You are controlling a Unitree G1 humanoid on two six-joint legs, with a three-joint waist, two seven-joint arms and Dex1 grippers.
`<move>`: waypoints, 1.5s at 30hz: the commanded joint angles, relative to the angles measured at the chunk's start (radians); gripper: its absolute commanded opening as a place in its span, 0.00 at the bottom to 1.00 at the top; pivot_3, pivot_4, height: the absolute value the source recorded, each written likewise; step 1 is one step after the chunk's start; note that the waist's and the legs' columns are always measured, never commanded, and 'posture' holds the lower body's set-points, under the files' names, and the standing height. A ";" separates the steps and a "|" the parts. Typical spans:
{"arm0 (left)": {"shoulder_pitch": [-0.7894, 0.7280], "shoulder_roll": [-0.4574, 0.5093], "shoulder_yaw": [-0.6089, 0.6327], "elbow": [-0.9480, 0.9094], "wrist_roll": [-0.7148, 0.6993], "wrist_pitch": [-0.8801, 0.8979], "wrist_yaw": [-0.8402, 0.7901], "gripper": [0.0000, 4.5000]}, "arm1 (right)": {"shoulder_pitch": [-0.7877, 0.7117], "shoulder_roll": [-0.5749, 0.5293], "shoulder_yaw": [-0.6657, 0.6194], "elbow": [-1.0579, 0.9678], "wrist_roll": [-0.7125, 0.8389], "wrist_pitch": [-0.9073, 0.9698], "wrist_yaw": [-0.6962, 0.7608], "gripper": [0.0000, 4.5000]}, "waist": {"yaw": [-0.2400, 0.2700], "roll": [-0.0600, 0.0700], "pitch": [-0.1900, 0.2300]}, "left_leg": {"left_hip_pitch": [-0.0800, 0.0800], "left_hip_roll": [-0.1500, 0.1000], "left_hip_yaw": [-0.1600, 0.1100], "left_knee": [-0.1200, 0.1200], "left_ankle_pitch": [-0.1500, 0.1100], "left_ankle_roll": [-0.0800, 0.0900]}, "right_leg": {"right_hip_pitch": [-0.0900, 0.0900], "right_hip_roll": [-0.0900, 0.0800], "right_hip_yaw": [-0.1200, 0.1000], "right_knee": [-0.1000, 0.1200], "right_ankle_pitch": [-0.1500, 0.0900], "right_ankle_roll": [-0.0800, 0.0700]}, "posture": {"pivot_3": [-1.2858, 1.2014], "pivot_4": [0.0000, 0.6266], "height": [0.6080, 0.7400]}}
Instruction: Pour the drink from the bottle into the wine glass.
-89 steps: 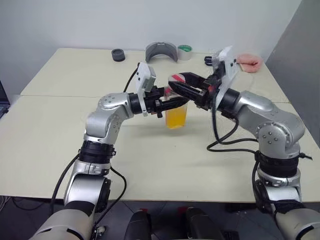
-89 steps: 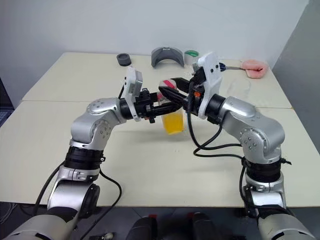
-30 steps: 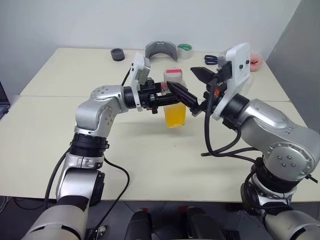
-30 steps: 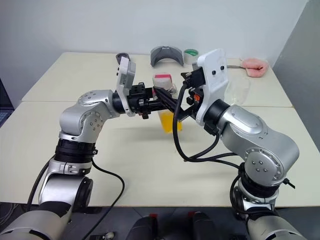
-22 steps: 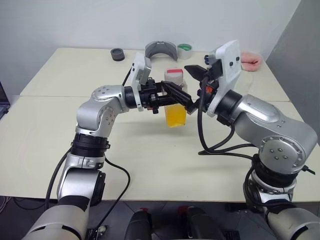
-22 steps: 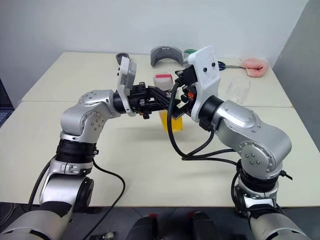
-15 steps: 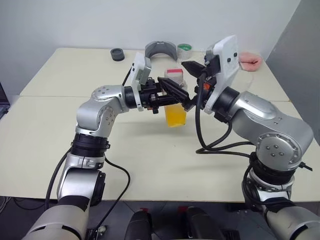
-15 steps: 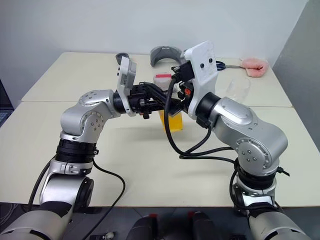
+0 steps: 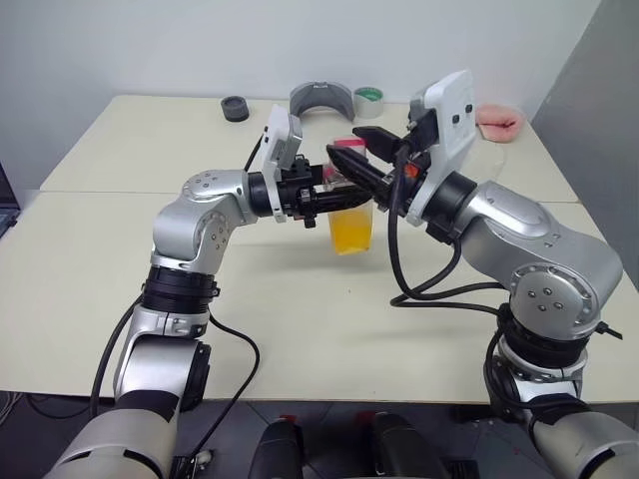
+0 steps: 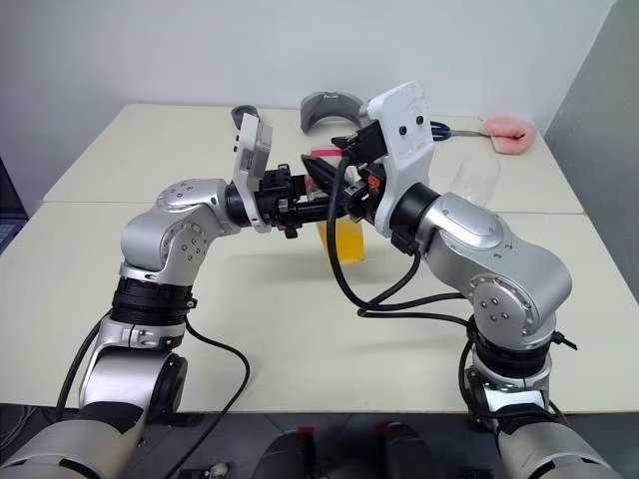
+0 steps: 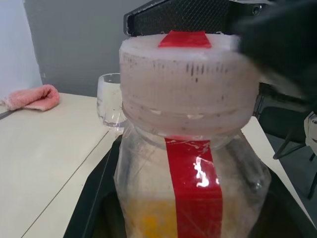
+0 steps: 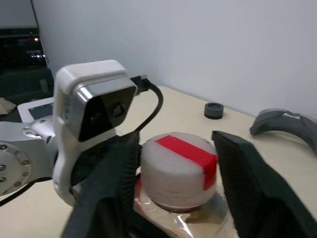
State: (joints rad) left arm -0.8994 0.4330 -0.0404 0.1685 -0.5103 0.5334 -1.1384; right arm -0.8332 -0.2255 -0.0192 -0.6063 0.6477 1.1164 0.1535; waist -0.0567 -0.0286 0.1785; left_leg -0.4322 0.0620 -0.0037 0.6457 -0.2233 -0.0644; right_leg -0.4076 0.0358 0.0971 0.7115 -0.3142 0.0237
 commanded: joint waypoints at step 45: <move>0.026 0.048 0.030 -0.145 -0.064 0.060 0.036 0.44 | -0.218 -0.351 0.038 0.575 0.042 -0.319 1.226 0.99 | 0.013 0.004 0.003 | 0.000 -0.001 0.000 0.001 0.000 0.000 | 0.000 -0.002 -0.001 0.000 0.000 0.000 | 0.52 0.24 1.00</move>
State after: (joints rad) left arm -0.8400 0.4667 -0.0793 -0.0249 -0.5895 0.6341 -1.1276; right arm -1.0617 -0.5589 0.0563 0.0853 0.6241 0.7430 1.3978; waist -0.0438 -0.0248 0.1816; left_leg -0.4322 0.0610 -0.0040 0.6467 -0.2232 -0.0644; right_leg -0.4073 0.0342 0.0962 0.7117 -0.3141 0.0232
